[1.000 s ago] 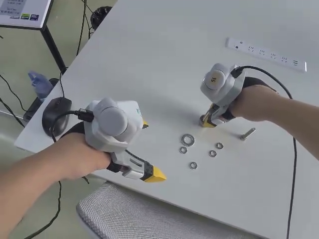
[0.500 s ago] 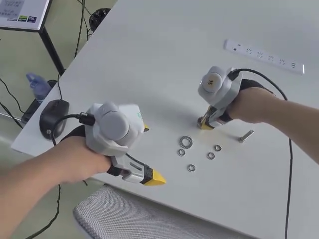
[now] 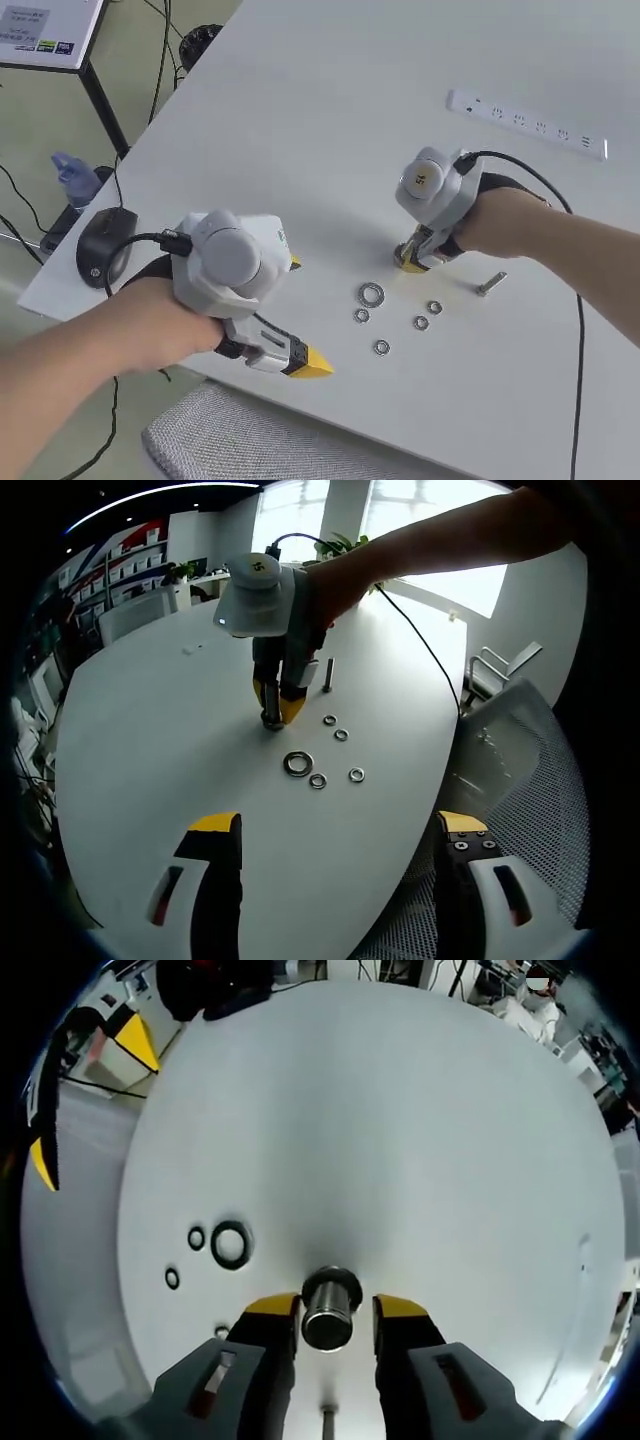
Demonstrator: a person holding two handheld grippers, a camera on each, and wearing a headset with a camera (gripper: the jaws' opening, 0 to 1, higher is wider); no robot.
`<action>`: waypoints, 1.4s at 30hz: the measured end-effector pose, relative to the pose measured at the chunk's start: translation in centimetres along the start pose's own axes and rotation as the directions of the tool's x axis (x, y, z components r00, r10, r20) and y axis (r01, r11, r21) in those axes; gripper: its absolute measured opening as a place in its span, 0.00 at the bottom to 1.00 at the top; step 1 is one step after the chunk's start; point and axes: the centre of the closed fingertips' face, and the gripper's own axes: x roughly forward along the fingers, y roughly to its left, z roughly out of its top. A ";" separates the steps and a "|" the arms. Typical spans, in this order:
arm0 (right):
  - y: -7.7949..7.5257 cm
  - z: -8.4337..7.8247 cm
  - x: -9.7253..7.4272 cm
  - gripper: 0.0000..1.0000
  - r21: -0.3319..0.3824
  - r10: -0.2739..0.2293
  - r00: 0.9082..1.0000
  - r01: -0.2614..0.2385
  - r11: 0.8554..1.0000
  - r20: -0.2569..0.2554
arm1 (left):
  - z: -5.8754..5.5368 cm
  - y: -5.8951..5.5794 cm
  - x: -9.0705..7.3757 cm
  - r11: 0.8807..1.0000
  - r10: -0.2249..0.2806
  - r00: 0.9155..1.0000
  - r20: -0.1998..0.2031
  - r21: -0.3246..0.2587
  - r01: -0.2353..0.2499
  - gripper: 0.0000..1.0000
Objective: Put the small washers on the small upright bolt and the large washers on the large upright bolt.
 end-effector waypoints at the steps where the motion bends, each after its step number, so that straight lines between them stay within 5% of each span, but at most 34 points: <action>1: -0.1 0.1 -0.1 0.35 0.001 -0.002 1.000 0.002 1.000 0.007 | -0.1 0.0 0.0 1.000 0.000 1.000 -0.001 0.000 0.000 0.78; 6: -0.5 0.1 -0.3 0.42 0.009 0.005 1.000 -0.005 1.000 0.017 | -0.2 0.1 -0.1 1.000 0.004 1.000 -0.008 0.002 -0.004 0.78; 42: 0.6 2.4 -5.6 0.40 0.025 -0.008 0.991 0.005 1.000 0.136 | 0.7 -0.3 -0.7 0.999 0.019 1.000 0.011 0.026 -0.019 0.79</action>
